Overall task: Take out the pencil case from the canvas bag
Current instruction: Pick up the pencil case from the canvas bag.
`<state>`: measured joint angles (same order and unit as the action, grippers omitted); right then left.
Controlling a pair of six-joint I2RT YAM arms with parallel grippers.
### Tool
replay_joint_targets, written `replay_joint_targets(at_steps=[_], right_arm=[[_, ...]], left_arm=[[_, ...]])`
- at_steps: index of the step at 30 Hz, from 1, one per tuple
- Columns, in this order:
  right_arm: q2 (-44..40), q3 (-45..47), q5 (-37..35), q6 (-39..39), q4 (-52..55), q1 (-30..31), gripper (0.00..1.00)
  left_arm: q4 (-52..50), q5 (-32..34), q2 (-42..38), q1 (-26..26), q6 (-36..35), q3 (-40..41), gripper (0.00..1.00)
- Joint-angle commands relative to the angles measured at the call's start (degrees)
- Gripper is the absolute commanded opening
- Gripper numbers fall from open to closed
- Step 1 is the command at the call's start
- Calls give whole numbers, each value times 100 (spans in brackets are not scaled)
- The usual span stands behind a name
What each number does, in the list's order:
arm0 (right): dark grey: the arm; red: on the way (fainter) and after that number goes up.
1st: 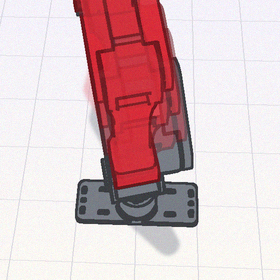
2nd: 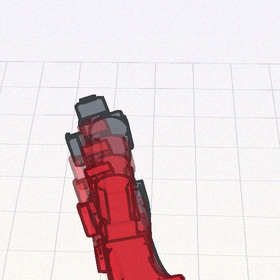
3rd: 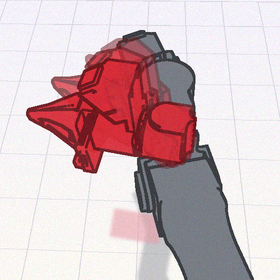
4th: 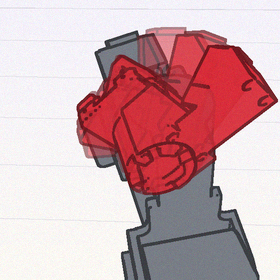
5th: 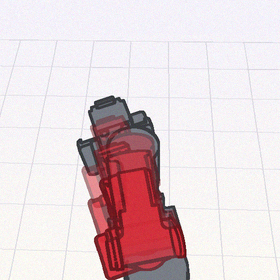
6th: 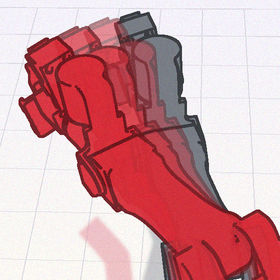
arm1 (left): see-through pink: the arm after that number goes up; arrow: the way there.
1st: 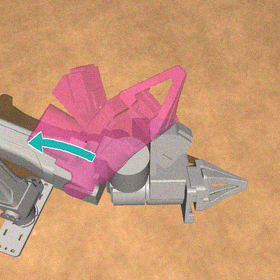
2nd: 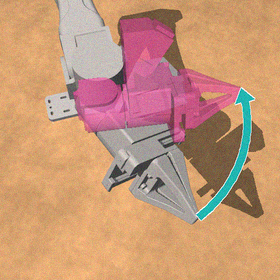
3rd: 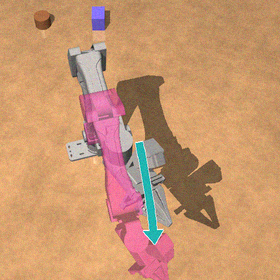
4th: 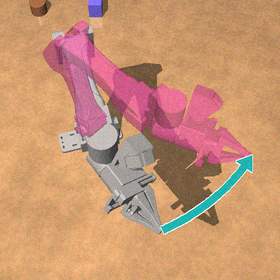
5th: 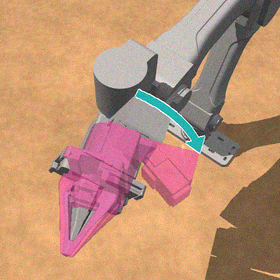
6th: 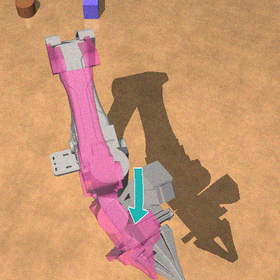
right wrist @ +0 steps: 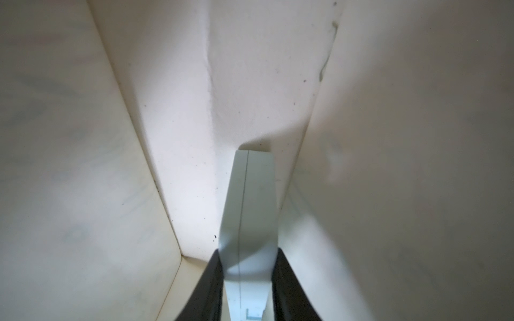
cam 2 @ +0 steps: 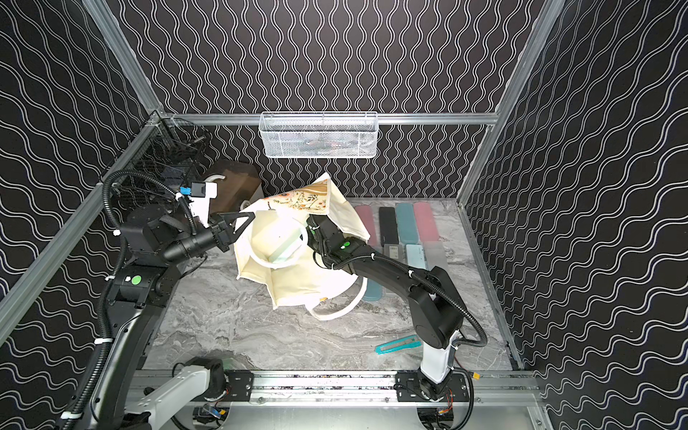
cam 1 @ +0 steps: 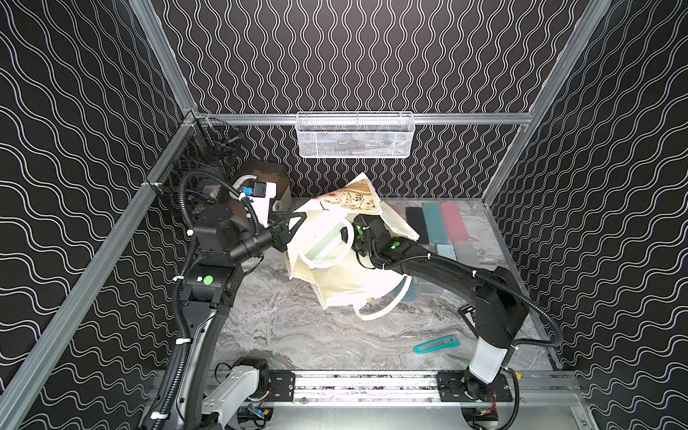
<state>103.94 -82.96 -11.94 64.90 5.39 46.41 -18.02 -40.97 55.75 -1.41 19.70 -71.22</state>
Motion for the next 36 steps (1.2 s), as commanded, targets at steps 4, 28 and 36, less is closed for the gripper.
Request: replay_joint_targets(at_steps=[4,28,36], right_arm=[[-197,52,-232,-176,167,17,26],[-837,228,-830,-2820,475,741,19],[-1229,584,-853,-2489,891,736,19]], left_arm=[[240,51,31,0,-132,-59,0],[-600,1136,578,0,-431,-463,0],[-775,1799,535,0,-417,-414,0]])
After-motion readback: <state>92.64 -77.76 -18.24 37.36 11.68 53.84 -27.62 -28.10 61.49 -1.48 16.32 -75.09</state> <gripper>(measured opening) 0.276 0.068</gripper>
